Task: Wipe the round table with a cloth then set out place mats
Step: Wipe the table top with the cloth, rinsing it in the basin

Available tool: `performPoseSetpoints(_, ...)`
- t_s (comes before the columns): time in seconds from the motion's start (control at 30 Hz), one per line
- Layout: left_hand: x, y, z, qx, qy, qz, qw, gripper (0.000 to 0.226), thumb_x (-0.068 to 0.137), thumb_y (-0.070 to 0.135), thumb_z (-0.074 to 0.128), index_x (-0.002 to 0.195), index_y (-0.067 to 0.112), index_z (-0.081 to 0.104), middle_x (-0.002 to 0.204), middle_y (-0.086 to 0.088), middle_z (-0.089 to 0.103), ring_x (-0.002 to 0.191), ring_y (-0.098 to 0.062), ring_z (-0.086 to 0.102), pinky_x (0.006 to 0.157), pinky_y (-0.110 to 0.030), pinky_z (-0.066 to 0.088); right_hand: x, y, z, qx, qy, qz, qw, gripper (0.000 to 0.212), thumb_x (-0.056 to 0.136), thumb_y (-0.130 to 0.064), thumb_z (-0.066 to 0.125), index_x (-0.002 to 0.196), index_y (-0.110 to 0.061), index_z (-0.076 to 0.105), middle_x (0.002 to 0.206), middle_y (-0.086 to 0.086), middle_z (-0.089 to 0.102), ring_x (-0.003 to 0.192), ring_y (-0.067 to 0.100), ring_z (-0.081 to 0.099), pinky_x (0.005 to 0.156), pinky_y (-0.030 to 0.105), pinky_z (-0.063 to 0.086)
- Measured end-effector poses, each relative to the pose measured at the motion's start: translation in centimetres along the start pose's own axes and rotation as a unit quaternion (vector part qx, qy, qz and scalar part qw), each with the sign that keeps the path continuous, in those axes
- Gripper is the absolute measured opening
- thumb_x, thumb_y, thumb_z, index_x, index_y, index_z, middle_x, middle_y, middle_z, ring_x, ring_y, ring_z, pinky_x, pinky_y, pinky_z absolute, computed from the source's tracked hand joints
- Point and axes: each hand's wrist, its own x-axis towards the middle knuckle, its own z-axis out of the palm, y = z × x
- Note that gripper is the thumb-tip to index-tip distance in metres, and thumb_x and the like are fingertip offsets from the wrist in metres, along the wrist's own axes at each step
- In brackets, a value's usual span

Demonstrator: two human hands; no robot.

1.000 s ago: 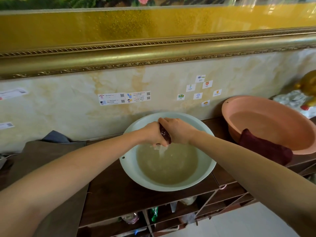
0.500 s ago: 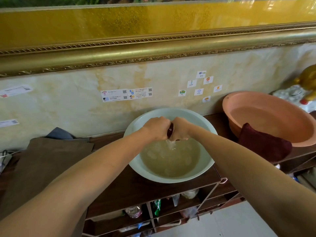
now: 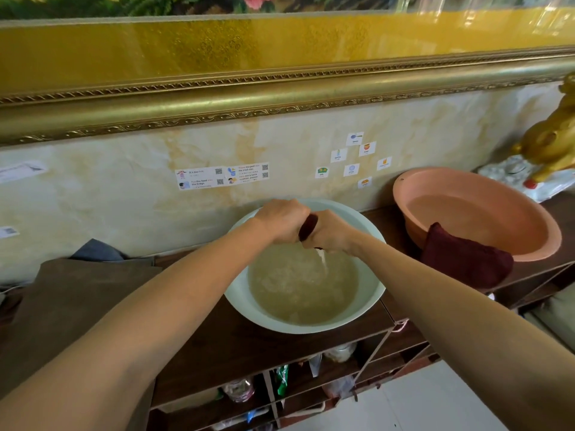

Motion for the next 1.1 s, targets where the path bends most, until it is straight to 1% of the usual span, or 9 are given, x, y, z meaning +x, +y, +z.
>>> performPoseSetpoints(0.1, -0.4, -1.3, 0.1, -0.223, -0.112, -0.036, 0.968, 0.043, 0.070, 0.031, 0.082, 0.101, 0.020, 0.054, 0.098, 0.004, 0.061, 0.090, -0.018, 0.061, 0.069, -0.029, 0.048, -0.5, -0.7, -0.7, -0.105, -0.016, -0.048, 0.993, 0.052, 0.069, -0.011, 0.081, 0.109, -0.008, 0.047, 0.092, 0.002, 0.056, 0.084, 0.021, 0.056, 0.069, 0.028, 0.046)
performPoseSetpoints(0.17, -1.7, -2.8, -0.1, -0.375, -0.147, -0.049, 0.914, 0.048, 0.068, 0.038, 0.085, 0.108, 0.024, 0.062, 0.105, 0.007, 0.067, 0.098, -0.012, 0.063, 0.086, -0.029, 0.052, -1.0, -1.2, -1.6, -0.090, -0.005, -0.080, 0.993, 0.064, 0.070, -0.012, 0.082, 0.117, -0.007, 0.039, 0.094, 0.001, 0.055, 0.081, 0.018, 0.055, 0.064, 0.018, 0.045)
performPoseSetpoints(0.37, -3.5, -5.3, -0.4, -0.677, -0.002, -0.105, 0.729, 0.034, 0.092, 0.029, 0.062, 0.117, 0.006, 0.064, 0.118, -0.011, 0.066, 0.113, -0.018, 0.062, 0.097, -0.034, 0.051, -0.9, -1.2, -3.3, 0.170, 0.024, -0.109, 0.979, 0.050, 0.073, 0.005, 0.077, 0.114, -0.008, 0.053, 0.093, 0.008, 0.065, 0.085, 0.020, 0.064, 0.075, 0.032, 0.059)
performPoseSetpoints(0.67, -4.3, -3.6, -3.4, -0.753, 0.239, -0.283, 0.543, 0.021, 0.097, 0.031, 0.051, 0.096, 0.018, 0.067, 0.093, -0.003, 0.068, 0.084, -0.018, 0.064, 0.079, -0.033, 0.051, 1.7, -5.8, -1.9, 0.359, -0.055, -0.151, 0.919, 0.036, 0.083, -0.017, 0.071, 0.116, -0.022, 0.058, 0.113, 0.012, 0.066, 0.107, 0.031, 0.064, 0.090, 0.048, 0.051)
performPoseSetpoints(0.73, -5.9, -4.6, -4.0, -0.747, 0.294, -0.319, 0.503, 0.026, 0.092, 0.038, 0.060, 0.098, 0.015, 0.070, 0.093, -0.004, 0.072, 0.087, -0.020, 0.067, 0.082, -0.034, 0.053, 2.3, -7.8, -1.1, 0.359, -0.094, -0.169, 0.913, 0.036, 0.086, -0.022, 0.070, 0.119, -0.017, 0.057, 0.115, 0.011, 0.067, 0.107, 0.027, 0.065, 0.094, 0.042, 0.053)
performPoseSetpoints(0.83, -10.4, -5.9, -4.6, -0.719, 0.339, -0.384, 0.470, 0.025, 0.084, 0.042, 0.069, 0.080, 0.017, 0.069, 0.068, 0.000, 0.067, 0.065, -0.011, 0.063, 0.067, -0.027, 0.053, 2.5, -10.8, 1.7, 0.295, -0.136, -0.188, 0.927, 0.036, 0.088, -0.042, 0.065, 0.119, -0.026, 0.060, 0.114, 0.001, 0.070, 0.104, 0.019, 0.067, 0.096, 0.040, 0.052)
performPoseSetpoints(0.9, -14.5, -6.6, -4.5, -0.685, 0.361, -0.439, 0.456, 0.028, 0.082, 0.047, 0.069, 0.088, 0.019, 0.069, 0.079, 0.001, 0.069, 0.073, -0.012, 0.064, 0.067, -0.025, 0.052, 1.6, -13.2, 4.1, 0.231, -0.191, -0.192, 0.934, 0.038, 0.090, -0.056, 0.055, 0.112, -0.028, 0.065, 0.110, -0.002, 0.071, 0.100, 0.017, 0.067, 0.095, 0.036, 0.051)
performPoseSetpoints(1.0, -20.6, -6.3, -4.1, -0.661, 0.377, -0.483, 0.433, 0.047, 0.077, 0.054, 0.070, 0.108, 0.019, 0.070, 0.106, 0.001, 0.072, 0.098, -0.016, 0.067, 0.089, -0.032, 0.053, -0.6, -16.5, 7.8, 0.186, -0.254, -0.151, 0.937, 0.055, 0.093, -0.064, 0.042, 0.108, -0.018, 0.068, 0.109, 0.001, 0.069, 0.100, 0.022, 0.065, 0.096, 0.036, 0.048)
performPoseSetpoints(1.1, -28.8, -3.6, -3.3, -0.634, 0.453, -0.507, 0.370, 0.068, 0.058, 0.057, 0.080, 0.110, 0.014, 0.070, 0.108, 0.000, 0.072, 0.101, -0.017, 0.068, 0.095, -0.034, 0.051, -5.2, -19.9, 13.5, 0.212, -0.339, -0.154, 0.904, 0.036, 0.093, -0.055, 0.052, 0.092, -0.022, 0.067, 0.106, 0.002, 0.068, 0.101, 0.025, 0.065, 0.097, 0.040, 0.049)
